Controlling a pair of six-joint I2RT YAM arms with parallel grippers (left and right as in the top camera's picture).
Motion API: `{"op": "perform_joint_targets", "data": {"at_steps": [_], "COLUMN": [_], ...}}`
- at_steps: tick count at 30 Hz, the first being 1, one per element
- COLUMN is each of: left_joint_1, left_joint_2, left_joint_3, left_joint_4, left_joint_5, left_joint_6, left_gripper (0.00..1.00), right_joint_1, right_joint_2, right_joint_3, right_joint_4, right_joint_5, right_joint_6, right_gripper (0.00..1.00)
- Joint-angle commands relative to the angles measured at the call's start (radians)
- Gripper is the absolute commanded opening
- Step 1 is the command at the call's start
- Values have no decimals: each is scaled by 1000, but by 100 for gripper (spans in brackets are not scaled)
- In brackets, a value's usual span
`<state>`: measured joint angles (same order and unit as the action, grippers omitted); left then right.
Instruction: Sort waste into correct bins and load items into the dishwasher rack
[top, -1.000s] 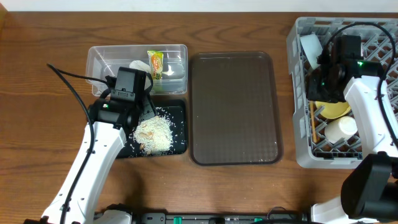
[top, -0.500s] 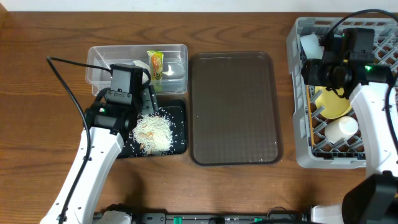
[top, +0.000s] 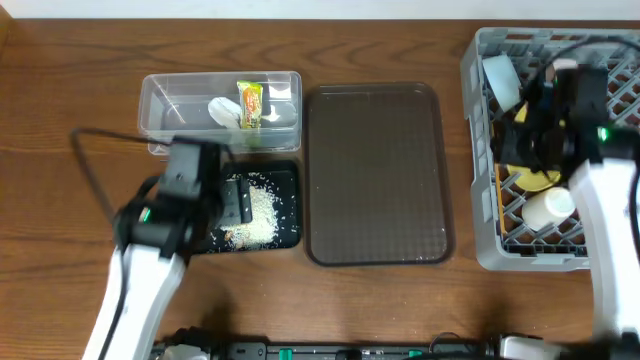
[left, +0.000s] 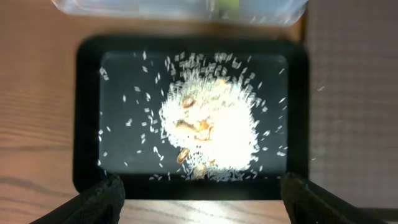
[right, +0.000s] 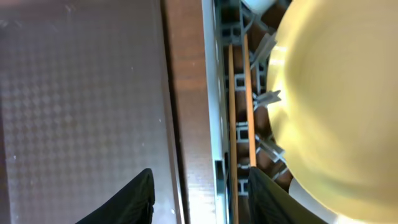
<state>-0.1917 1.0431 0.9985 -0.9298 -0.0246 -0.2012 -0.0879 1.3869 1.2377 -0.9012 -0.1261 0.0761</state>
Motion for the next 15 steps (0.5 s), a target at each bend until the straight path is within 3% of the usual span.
{"op": "perform_joint_targets", "data": {"at_steps": [1,3,4,5,10,15], "left_joint_1": [2,2,3,3,3,3], "left_joint_2": [-183,-287,-341,-378,-507,-537], "left_joint_3": [-57,-97,-118,-129,-137,-137], "left_joint_4": [3,8,10,13,24,2], "left_joint_5": [24,25,24,24,25,25], "left_joint_6": [18,11,10,10,10,10], "left_gripper": [83,87,90,90,91,91], "right_joint_1": [-2,-2,-3,-3,-3,-3], "right_joint_2": [-190,-316,-396,-446,-681,-788], "right_joint_3": [-161,-272,-336,-372,-510,-533], "right_joint_4": [72,140,174,194,212,100], "right_joint_5": [21,37,53,65,100,100], "right_joint_6": [12,12,13,13,13,13], "right_gripper": [48,63,84,99,99,99]}}
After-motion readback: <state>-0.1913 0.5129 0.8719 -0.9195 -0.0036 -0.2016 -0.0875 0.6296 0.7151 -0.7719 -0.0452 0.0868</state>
